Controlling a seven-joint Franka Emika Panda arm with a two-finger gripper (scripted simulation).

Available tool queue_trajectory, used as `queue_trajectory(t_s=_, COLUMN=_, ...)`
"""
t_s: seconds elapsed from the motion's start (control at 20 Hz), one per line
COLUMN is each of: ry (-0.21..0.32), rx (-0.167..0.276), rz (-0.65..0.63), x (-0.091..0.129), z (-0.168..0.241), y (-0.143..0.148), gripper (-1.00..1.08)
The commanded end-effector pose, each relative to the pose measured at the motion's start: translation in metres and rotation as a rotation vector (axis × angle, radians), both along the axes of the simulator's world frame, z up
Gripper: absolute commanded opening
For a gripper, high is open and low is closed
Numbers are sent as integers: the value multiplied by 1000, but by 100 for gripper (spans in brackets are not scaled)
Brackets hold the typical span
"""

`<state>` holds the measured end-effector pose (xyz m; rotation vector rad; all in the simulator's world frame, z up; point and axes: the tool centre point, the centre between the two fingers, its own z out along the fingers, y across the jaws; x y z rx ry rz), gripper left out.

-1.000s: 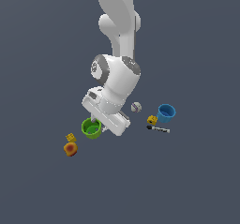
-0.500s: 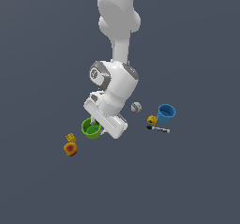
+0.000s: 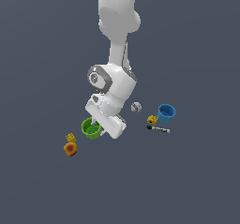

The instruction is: Pick up a designated object from a clutter of objects.

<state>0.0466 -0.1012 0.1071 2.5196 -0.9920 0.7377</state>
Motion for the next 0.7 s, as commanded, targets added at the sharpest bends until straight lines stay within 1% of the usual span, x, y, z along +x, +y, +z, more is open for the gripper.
queue_trajectory(t_s=0.0, ry=-16, rx=5, rz=-6, x=-2, z=-3, y=0, gripper=28)
queue_trajectory(t_s=0.3, ry=-37, rx=13, rz=-13, x=-5, z=-8, y=0, gripper=28)
queue_trajectory(t_s=0.65, ry=-43, rx=16, rz=-15, x=-6, z=-9, y=0, gripper=28)
